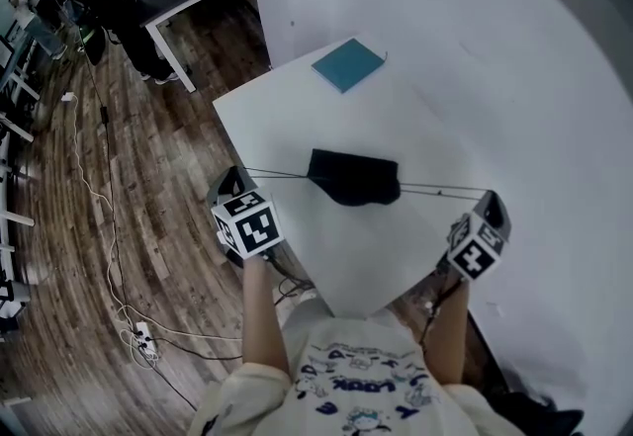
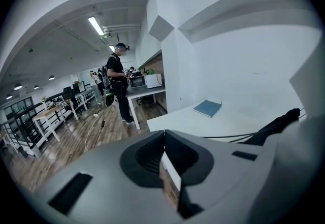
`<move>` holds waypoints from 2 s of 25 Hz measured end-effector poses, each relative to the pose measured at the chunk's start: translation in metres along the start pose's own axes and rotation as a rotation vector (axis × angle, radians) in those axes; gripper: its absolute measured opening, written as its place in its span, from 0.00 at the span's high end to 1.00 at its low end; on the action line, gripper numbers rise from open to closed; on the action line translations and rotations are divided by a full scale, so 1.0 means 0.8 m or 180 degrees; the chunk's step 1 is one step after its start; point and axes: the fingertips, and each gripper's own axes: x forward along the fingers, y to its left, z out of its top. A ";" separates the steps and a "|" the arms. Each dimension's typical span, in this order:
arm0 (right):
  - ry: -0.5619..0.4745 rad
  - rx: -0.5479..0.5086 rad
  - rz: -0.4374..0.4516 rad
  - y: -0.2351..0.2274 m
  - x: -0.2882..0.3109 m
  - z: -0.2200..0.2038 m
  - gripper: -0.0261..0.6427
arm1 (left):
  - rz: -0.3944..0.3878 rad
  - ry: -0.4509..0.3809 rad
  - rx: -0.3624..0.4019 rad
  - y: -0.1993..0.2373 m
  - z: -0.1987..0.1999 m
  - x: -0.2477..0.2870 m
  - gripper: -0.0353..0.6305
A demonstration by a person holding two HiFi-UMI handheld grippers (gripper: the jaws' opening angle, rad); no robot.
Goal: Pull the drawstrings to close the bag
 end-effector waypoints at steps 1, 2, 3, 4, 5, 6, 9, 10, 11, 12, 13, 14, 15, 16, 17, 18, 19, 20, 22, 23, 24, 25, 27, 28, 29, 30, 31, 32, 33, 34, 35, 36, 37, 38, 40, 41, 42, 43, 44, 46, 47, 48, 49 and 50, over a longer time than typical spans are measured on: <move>-0.0001 0.0009 0.0001 -0.002 0.001 0.000 0.96 | 0.0007 -0.0005 -0.0009 0.002 0.001 0.001 0.94; 0.0002 0.0025 0.0003 -0.004 0.003 0.000 0.96 | 0.0014 -0.0015 -0.0015 0.003 0.002 0.001 0.94; 0.0012 0.0050 0.0006 -0.007 0.005 -0.001 0.96 | 0.0016 -0.0027 -0.0019 0.004 0.003 0.001 0.94; 0.0025 0.0079 0.0007 -0.010 0.006 -0.003 0.96 | 0.0014 -0.0037 -0.0020 0.005 0.003 0.001 0.94; 0.0036 0.0098 -0.0003 -0.013 0.007 -0.005 0.96 | 0.0011 -0.0035 -0.0020 0.005 0.003 0.001 0.94; 0.0040 0.0101 -0.0022 -0.016 0.008 -0.006 0.96 | 0.0006 -0.0016 -0.0019 0.006 0.003 0.000 0.94; 0.0043 0.0089 -0.0065 -0.021 0.007 -0.005 0.96 | -0.0030 0.0031 -0.0029 0.007 0.002 -0.001 0.94; 0.0043 0.0088 -0.0071 -0.022 0.007 -0.005 0.96 | -0.0046 0.0021 -0.0033 0.006 0.003 -0.002 0.94; 0.0050 0.0093 -0.0073 -0.023 0.008 -0.006 0.96 | -0.0061 0.0000 -0.0034 0.004 0.004 -0.002 0.94; 0.0062 0.0108 -0.0063 -0.024 0.009 -0.008 0.96 | -0.0083 -0.0018 -0.0039 0.001 0.005 -0.003 0.94; 0.0077 0.0138 -0.0030 -0.025 0.012 -0.012 0.96 | -0.0121 -0.0019 -0.0067 -0.002 0.004 -0.004 0.94; 0.0098 0.0191 0.0026 -0.026 0.015 -0.016 0.96 | -0.0176 -0.0012 -0.0126 -0.006 0.003 -0.006 0.94; 0.0121 0.0260 0.0095 -0.025 0.018 -0.020 0.96 | -0.0242 -0.0007 -0.0209 -0.010 0.002 -0.007 0.94; 0.0144 0.0326 0.0165 -0.023 0.019 -0.023 0.96 | -0.0306 -0.0004 -0.0286 -0.014 0.001 -0.007 0.94; 0.0165 0.0372 0.0229 -0.018 0.018 -0.025 0.96 | -0.0361 0.0001 -0.0334 -0.018 0.000 -0.007 0.94; 0.0184 0.0391 0.0287 -0.011 0.015 -0.025 0.96 | -0.0406 0.0008 -0.0345 -0.023 -0.001 -0.007 0.94; 0.0198 0.0386 0.0340 -0.004 0.012 -0.025 0.96 | -0.0442 0.0010 -0.0322 -0.029 -0.003 -0.007 0.94; 0.0209 0.0366 0.0396 0.005 0.009 -0.025 0.96 | -0.0474 0.0008 -0.0273 -0.035 -0.004 -0.008 0.94; 0.0225 0.0300 0.0541 0.027 0.004 -0.028 0.96 | -0.0558 0.0003 -0.0153 -0.049 -0.006 -0.010 0.94; 0.0226 0.0260 0.0626 0.040 0.001 -0.028 0.96 | -0.0617 -0.0009 -0.0112 -0.058 -0.005 -0.012 0.94; 0.0220 0.0224 0.0713 0.053 -0.002 -0.029 0.96 | -0.0682 -0.0027 -0.0088 -0.067 -0.004 -0.014 0.94; 0.0215 0.0197 0.0800 0.066 -0.006 -0.029 0.96 | -0.0748 -0.0040 -0.0068 -0.076 -0.002 -0.017 0.94; 0.0241 0.0179 0.0976 0.091 -0.013 -0.032 0.96 | -0.0877 -0.0047 -0.0003 -0.096 -0.003 -0.023 0.94; 0.0268 0.0187 0.1076 0.103 -0.017 -0.035 0.96 | -0.0942 -0.0052 0.0040 -0.106 -0.005 -0.025 0.94; 0.0293 0.0206 0.1187 0.116 -0.022 -0.037 0.96 | -0.1010 -0.0063 0.0084 -0.116 -0.007 -0.028 0.94; 0.0312 0.0229 0.1307 0.129 -0.028 -0.039 0.96 | -0.1082 -0.0081 0.0124 -0.126 -0.007 -0.031 0.94; 0.0324 0.0245 0.1428 0.140 -0.035 -0.041 0.96 | -0.1160 -0.0103 0.0160 -0.136 -0.008 -0.036 0.94; 0.0325 0.0243 0.1539 0.151 -0.042 -0.041 0.96 | -0.1244 -0.0125 0.0190 -0.145 -0.008 -0.041 0.94; 0.0316 0.0226 0.1630 0.159 -0.048 -0.041 0.96 | -0.1331 -0.0148 0.0212 -0.155 -0.008 -0.047 0.94; 0.0301 0.0203 0.1704 0.167 -0.054 -0.041 0.96 | -0.1417 -0.0171 0.0223 -0.165 -0.008 -0.053 0.94; 0.0283 0.0182 0.1766 0.173 -0.060 -0.039 0.95 | -0.1498 -0.0196 0.0221 -0.174 -0.007 -0.059 0.94; 0.0263 0.0172 0.1822 0.179 -0.066 -0.038 0.95 | -0.1573 -0.0229 0.0208 -0.182 -0.006 -0.065 0.94; 0.0238 0.0175 0.1877 0.185 -0.072 -0.036 0.94 | -0.1644 -0.0275 0.0189 -0.190 -0.005 -0.071 0.94; 0.0206 0.0191 0.1933 0.190 -0.078 -0.034 0.89 | -0.1714 -0.0333 0.0167 -0.197 -0.002 -0.078 0.93; 0.0125 0.0228 0.2038 0.200 -0.090 -0.029 0.80 | -0.1828 -0.0466 0.0123 -0.208 0.002 -0.091 0.92; 0.0083 0.0227 0.2069 0.204 -0.095 -0.027 0.80 | -0.1863 -0.0526 0.0109 -0.212 0.004 -0.096 0.92; 0.0043 0.0208 0.2084 0.207 -0.099 -0.025 0.80 | -0.1887 -0.0575 0.0107 -0.215 0.006 -0.101 0.92; 0.0006 0.0177 0.2088 0.209 -0.103 -0.023 0.80 | -0.1903 -0.0611 0.0123 -0.217 0.007 -0.106 0.92; -0.0030 0.0146 0.2084 0.211 -0.106 -0.022 0.80 | -0.1909 -0.0640 0.0159 -0.220 0.007 -0.110 0.92; -0.0109 0.0123 0.2056 0.211 -0.112 -0.019 0.80 | -0.1889 -0.0696 0.0252 -0.222 0.006 -0.117 0.92; -0.0149 0.0126 0.2041 0.210 -0.115 -0.018 0.80 | -0.1868 -0.0727 0.0295 -0.222 0.005 -0.120 0.92; -0.0186 0.0129 0.2035 0.210 -0.117 -0.017 0.80 | -0.1851 -0.0757 0.0328 -0.222 0.004 -0.122 0.92; -0.0216 0.0130 0.2038 0.210 -0.119 -0.016 0.80 | -0.1843 -0.0785 0.0345 -0.223 0.003 -0.124 0.92; -0.0239 0.0124 0.2038 0.210 -0.120 -0.016 0.80 | -0.1845 -0.0811 0.0345 -0.225 0.002 -0.126 0.92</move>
